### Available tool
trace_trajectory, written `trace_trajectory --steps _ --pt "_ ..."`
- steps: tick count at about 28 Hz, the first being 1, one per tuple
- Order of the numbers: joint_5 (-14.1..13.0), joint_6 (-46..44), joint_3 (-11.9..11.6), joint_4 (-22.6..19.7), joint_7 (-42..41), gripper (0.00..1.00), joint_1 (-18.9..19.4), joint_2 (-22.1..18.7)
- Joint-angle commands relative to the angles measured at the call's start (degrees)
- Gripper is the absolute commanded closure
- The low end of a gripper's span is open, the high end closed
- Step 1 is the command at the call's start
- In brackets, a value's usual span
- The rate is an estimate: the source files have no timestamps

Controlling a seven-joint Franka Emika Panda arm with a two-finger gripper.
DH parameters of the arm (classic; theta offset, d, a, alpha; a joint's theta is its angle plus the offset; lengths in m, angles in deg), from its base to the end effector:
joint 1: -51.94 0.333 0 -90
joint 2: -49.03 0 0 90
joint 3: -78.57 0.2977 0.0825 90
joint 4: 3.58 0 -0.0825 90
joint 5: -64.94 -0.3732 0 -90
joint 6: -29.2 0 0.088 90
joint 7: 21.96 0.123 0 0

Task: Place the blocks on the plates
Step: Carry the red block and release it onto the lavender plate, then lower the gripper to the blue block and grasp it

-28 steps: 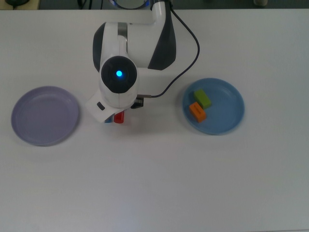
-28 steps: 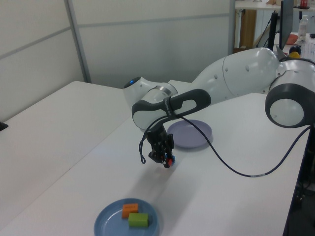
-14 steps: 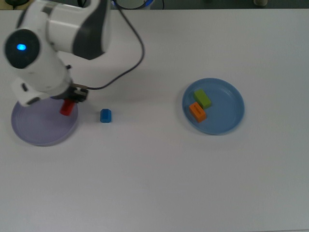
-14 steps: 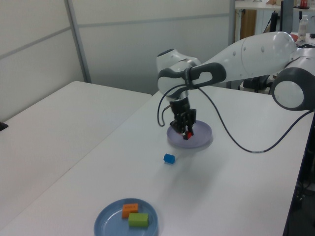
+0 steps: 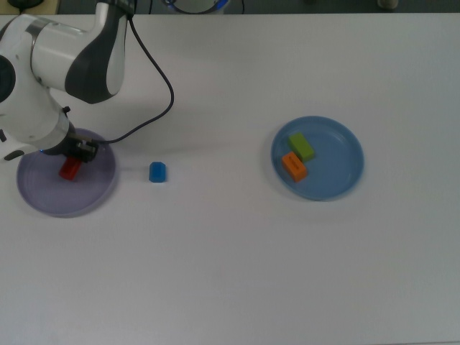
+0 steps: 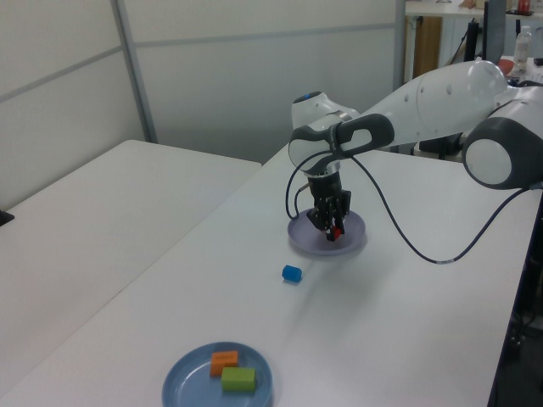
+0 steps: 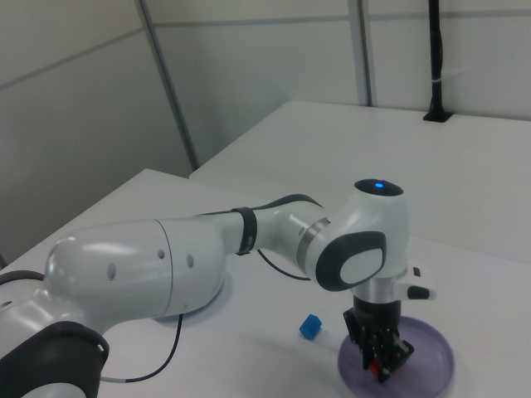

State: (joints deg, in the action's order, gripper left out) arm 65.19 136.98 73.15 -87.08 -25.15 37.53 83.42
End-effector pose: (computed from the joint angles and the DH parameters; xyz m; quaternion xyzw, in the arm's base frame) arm 0.6330 -0.2191 0.2953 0.9863 -0.1374 -0.0909 0.0114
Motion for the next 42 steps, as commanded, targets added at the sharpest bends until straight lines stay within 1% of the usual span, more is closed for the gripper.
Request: trace_trajectory --steps 1,2,4,7,8,10,11,13,14,15,18,21,23,24,28,29,30,33,38,39,42 --pt "0.1 1.47 -0.12 -0.79 -2.17 0.76 -0.27 -0.28" --pt "0.01 1.47 -0.12 -0.79 -2.52 0.76 -0.36 -0.28" --pt "-0.26 1.47 -0.12 -0.79 -2.61 0.72 -0.45 -0.28" --pt "-0.52 1.47 -0.12 -0.79 -2.7 0.61 -0.45 -0.37" --pt "-0.61 1.38 -0.12 -0.7 -2.7 0.49 -0.45 -0.37" --pt "-0.7 1.38 -0.12 -0.7 -2.61 0.33 -0.36 -0.46" --pt "-0.7 1.38 -0.12 -0.7 -2.61 0.26 -0.36 -0.54" --pt "-0.7 1.38 -0.03 -0.7 -2.61 0.16 -0.36 -0.72" --pt "-0.7 1.38 -0.03 -0.61 -2.61 0.02 -0.28 -0.9" --pt "-0.7 1.29 -0.03 -0.7 -2.61 0.0 -0.28 -0.98" --pt "-0.7 0.94 0.23 -0.61 -2.53 0.0 -0.1 -1.16" --pt "-0.87 0.24 0.67 -0.7 -2.53 0.0 0.16 -2.39" --pt "-1.14 -0.9 0.85 -0.61 -2.53 0.0 0.34 -2.74" --pt "-1.75 -2.73 1.02 -0.61 -2.53 0.0 0.43 -3.44" --pt "-3.86 -4.86 2.6 -0.61 -2.53 0.0 0.43 -4.41" --pt "-4.38 -5.03 3.74 -0.61 -2.35 0.0 0.43 -4.67" --pt "-4.47 -5.04 4.27 -0.61 -2.35 0.0 0.51 -4.68" --pt "-4.39 -5.04 5.85 -0.61 -1.91 0.0 1.21 -4.59" --pt "-3.6 -5.04 5.95 -0.79 -1.91 0.0 5.16 -4.33" --pt "-3.34 -5.04 5.77 -0.79 -1.82 0.0 6.48 -4.24" --pt "-1.93 -5.04 5.77 -0.79 -1.82 0.0 7.63 -4.24"
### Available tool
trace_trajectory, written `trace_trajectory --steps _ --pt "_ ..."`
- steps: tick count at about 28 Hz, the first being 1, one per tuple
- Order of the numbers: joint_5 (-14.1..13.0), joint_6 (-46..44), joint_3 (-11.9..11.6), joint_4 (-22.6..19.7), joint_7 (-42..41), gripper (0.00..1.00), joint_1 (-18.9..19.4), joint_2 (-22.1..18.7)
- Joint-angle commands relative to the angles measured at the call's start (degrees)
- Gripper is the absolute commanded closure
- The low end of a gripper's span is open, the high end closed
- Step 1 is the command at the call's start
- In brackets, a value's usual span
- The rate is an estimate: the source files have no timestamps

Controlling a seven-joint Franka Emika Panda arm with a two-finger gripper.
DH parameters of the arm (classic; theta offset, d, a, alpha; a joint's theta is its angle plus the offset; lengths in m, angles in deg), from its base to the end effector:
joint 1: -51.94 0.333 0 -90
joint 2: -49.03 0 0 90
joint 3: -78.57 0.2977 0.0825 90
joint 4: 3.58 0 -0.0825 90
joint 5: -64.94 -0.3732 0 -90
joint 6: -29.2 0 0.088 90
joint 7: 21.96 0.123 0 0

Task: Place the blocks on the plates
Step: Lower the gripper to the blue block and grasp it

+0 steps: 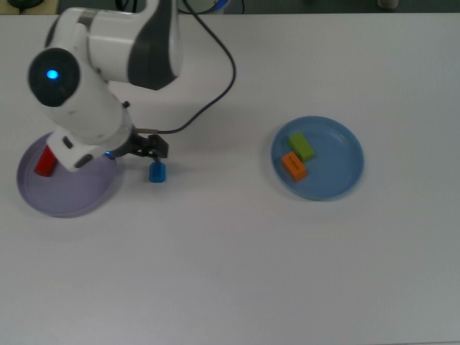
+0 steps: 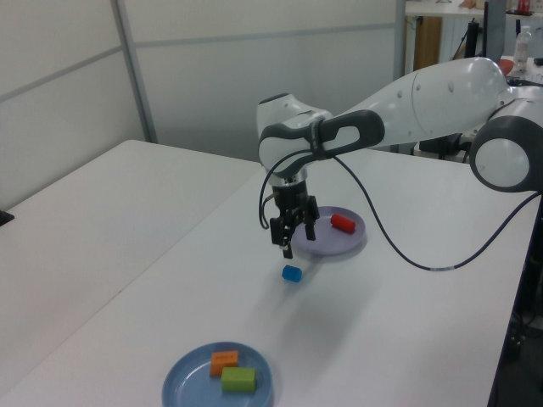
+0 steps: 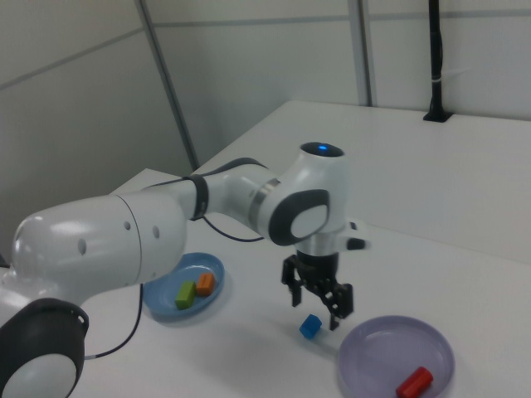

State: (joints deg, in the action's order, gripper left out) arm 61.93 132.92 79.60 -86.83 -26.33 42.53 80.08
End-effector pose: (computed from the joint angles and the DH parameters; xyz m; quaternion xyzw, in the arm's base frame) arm 0.6557 -0.0931 0.3303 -0.9943 0.0442 0.0883 0.0396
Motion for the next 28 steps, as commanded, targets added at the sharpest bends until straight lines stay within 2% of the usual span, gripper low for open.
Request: trace_trajectory --steps 1,5,8,11,17,28 --pt "1.68 -0.98 -0.68 -1.04 -0.64 0.0 2.72 -0.9" --pt "3.52 -0.89 -0.68 -1.04 -0.64 0.0 3.86 -0.81" --pt "5.99 -0.89 -0.68 -1.04 -0.64 0.0 4.04 -0.81" --pt "6.95 -0.89 -0.76 -1.04 -0.64 0.0 4.04 -0.72" --pt "8.19 -0.71 -0.68 -1.13 -0.64 0.0 5.18 0.07" --pt "8.36 -0.01 -0.68 -1.13 -0.64 0.0 5.89 2.09"
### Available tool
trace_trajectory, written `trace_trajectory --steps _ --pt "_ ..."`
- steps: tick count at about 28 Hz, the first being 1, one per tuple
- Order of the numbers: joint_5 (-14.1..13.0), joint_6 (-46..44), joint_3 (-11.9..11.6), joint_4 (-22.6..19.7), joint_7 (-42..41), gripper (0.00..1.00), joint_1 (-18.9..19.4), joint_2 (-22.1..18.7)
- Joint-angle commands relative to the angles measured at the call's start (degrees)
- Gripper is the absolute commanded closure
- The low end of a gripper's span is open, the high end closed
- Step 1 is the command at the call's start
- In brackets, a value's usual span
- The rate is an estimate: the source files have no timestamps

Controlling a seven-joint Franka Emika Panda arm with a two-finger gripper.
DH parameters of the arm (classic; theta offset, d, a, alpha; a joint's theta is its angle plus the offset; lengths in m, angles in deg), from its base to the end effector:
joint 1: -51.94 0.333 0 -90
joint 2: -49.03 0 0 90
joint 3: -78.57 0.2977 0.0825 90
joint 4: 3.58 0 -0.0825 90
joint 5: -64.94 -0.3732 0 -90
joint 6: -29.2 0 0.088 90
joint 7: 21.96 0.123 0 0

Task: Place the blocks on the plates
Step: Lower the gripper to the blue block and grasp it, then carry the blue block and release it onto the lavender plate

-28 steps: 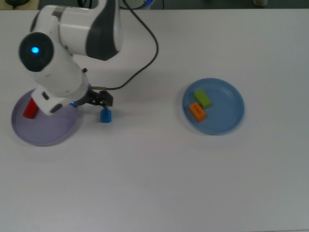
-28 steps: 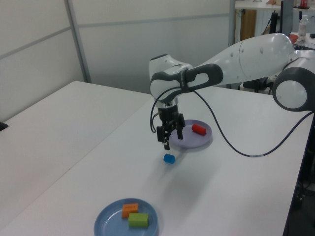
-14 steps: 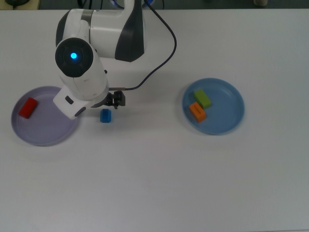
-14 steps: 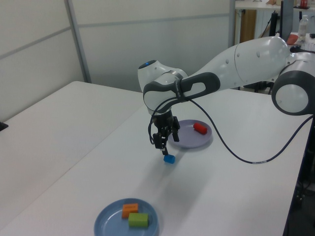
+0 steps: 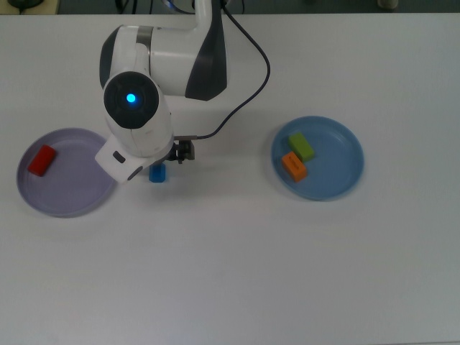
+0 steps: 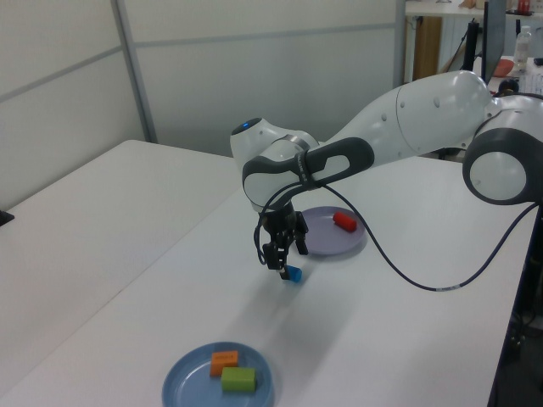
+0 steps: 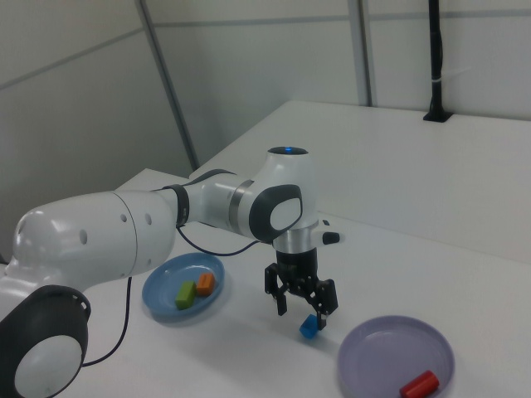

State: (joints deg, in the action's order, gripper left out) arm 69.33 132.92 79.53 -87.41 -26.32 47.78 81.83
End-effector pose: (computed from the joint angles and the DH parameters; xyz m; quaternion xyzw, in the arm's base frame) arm 0.6581 -0.0459 0.3057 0.9929 0.0224 -0.1141 0.0238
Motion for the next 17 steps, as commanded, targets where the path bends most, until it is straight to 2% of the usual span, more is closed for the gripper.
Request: trace_trajectory --steps 1,10,14,15,17 --pt "0.97 -0.01 -0.61 -0.54 -0.66 0.0 0.64 0.6" --pt "1.32 1.75 -0.61 -0.54 -0.66 0.02 0.73 1.66" --pt "2.64 1.75 -0.61 -0.54 -0.74 0.24 0.64 1.83" --pt "2.64 1.66 -0.61 -0.54 -0.74 0.44 0.64 1.83" --pt "2.55 1.66 -0.61 -0.45 -1.01 0.61 0.56 1.83"
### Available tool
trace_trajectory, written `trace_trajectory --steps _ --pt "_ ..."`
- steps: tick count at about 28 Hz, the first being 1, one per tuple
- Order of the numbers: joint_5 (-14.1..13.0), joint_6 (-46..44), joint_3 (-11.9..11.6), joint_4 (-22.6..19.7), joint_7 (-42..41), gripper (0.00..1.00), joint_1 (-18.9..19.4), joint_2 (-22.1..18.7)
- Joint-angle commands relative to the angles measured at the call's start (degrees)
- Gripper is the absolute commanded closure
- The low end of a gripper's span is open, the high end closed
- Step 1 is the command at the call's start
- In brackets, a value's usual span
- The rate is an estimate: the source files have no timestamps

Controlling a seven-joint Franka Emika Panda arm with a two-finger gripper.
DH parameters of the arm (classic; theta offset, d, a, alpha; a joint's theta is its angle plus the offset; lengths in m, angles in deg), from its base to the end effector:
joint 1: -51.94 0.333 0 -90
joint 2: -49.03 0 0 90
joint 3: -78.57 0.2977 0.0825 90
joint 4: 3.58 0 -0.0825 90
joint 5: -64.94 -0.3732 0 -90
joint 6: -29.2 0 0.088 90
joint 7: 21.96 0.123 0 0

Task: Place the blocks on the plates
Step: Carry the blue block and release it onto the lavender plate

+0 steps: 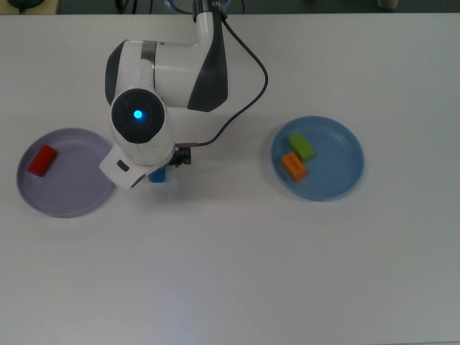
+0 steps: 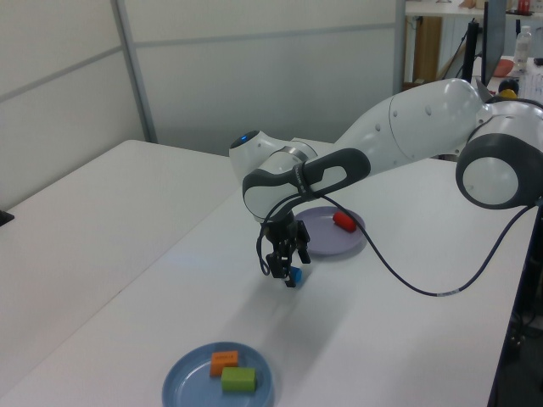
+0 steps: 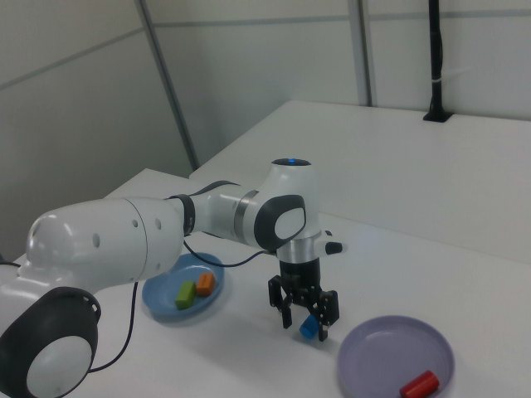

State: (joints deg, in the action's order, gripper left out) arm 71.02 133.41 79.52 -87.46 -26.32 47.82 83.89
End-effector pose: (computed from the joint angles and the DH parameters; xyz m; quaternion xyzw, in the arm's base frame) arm 0.6576 -0.0483 0.2823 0.9906 0.0288 -0.1289 0.0361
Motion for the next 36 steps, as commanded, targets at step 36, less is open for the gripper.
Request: trace_trajectory --steps 36 --pt "-3.63 1.17 -2.71 1.09 -1.97 1.0 -7.83 -3.39"
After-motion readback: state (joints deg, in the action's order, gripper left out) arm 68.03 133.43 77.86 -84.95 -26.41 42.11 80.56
